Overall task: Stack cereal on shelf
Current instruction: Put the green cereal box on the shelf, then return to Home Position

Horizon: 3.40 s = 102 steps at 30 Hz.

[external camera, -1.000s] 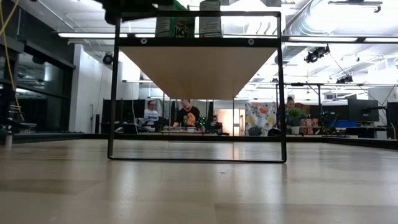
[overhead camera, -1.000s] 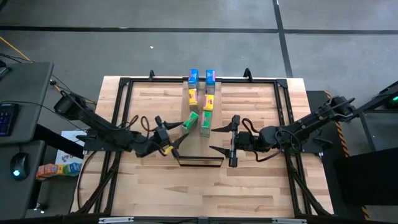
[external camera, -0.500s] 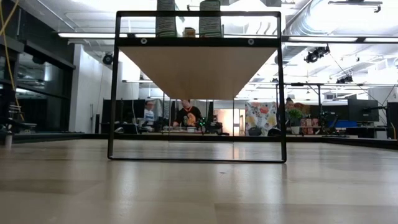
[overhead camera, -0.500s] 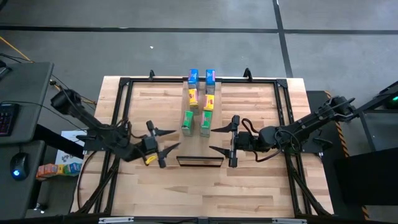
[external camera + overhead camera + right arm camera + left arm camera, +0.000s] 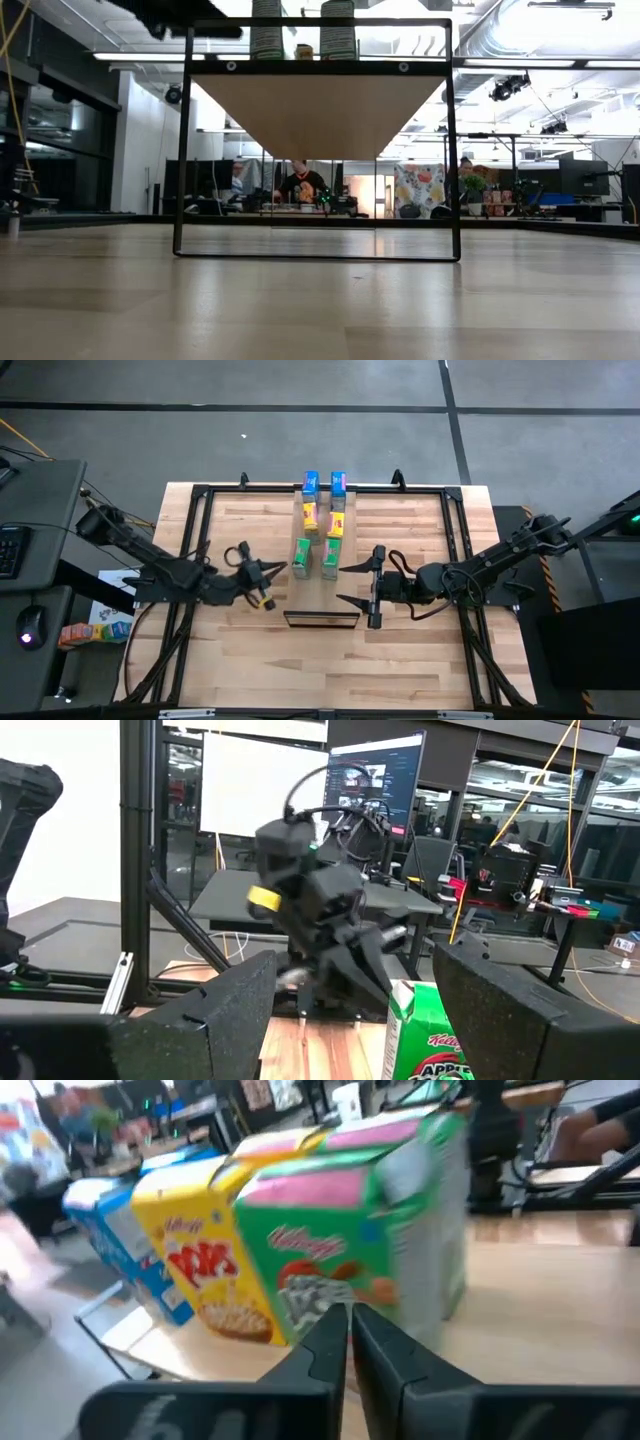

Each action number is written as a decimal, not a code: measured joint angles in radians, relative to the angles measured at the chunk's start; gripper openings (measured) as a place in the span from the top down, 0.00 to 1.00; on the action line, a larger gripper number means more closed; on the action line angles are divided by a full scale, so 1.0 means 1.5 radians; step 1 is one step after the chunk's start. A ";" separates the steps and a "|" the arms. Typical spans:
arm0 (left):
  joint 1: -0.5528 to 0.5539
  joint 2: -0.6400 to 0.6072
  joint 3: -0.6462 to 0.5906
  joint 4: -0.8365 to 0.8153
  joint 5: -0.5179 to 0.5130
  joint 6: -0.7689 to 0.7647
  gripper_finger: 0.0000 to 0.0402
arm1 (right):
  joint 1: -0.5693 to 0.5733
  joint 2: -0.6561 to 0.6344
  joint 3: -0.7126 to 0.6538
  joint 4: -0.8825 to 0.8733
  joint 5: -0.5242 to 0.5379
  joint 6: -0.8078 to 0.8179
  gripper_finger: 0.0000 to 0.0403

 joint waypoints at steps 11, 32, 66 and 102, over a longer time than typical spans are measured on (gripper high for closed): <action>0.072 0.019 -0.001 -0.038 0.116 -0.066 1.00 | 0.000 0.000 0.000 -0.005 0.000 0.005 0.34; 0.032 -0.049 -0.001 -0.042 0.164 -0.049 1.00 | 0.000 0.000 0.000 -0.012 -0.003 0.005 0.34; 0.276 -0.441 -0.316 0.045 0.675 -0.012 1.00 | -0.011 0.000 0.000 -0.042 0.000 0.017 0.34; 0.244 -0.597 -0.408 -0.006 0.691 -0.038 1.00 | -0.010 -0.048 0.000 -0.112 -0.002 0.052 0.34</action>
